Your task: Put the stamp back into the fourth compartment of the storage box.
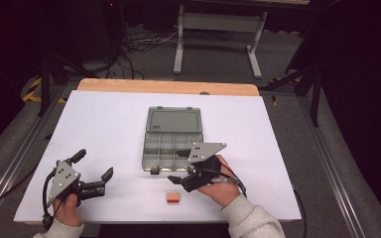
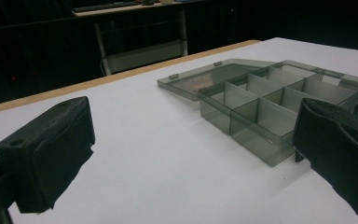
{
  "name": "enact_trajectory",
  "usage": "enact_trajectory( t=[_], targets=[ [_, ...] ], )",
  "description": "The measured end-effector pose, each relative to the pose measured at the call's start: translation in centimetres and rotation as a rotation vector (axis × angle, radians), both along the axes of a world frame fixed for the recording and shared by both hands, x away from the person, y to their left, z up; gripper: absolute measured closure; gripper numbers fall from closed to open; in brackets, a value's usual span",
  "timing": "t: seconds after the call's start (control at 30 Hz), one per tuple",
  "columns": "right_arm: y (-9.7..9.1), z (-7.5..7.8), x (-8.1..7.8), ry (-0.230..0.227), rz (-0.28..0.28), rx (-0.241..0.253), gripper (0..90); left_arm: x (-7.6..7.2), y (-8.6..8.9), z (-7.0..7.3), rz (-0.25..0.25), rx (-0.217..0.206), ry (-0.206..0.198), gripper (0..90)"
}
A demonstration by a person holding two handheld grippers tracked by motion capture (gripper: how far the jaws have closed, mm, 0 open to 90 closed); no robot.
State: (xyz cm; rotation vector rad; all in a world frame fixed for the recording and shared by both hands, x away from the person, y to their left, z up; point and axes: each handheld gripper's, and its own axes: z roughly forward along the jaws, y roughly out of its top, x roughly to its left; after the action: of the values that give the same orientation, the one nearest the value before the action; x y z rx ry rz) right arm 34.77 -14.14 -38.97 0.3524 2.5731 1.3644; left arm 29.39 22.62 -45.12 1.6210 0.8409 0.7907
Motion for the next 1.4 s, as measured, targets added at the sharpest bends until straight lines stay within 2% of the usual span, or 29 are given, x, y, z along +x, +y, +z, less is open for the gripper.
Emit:
enact_trajectory(
  t=[0.43,0.63,0.73,1.07,1.27,1.4],
  targets=[
    [0.3,0.2,-0.1,0.067,0.049,-0.101,23.4,-0.1,-0.1,0.1,-0.001,0.004,0.001,0.2],
    [0.6,0.0,-0.2,0.076,0.062,-0.134,23.7,-0.1,-0.1,0.1,-0.001,0.004,0.002,0.2],
    [0.9,-0.2,-0.3,0.084,0.076,-0.172,23.7,-0.1,-0.1,0.1,-0.002,0.005,0.002,0.2],
    [1.3,-0.6,-0.5,0.102,0.099,-0.255,24.2,0.0,-0.2,0.0,-0.008,0.010,0.007,0.2],
    [1.8,-1.0,-0.4,0.138,0.112,-0.308,24.3,0.0,-0.3,-0.1,-0.008,0.010,0.005,0.2],
    [1.9,-1.3,-0.4,0.153,0.121,-0.326,24.5,0.0,-0.3,0.0,-0.008,0.012,0.007,0.2]
  ],
)
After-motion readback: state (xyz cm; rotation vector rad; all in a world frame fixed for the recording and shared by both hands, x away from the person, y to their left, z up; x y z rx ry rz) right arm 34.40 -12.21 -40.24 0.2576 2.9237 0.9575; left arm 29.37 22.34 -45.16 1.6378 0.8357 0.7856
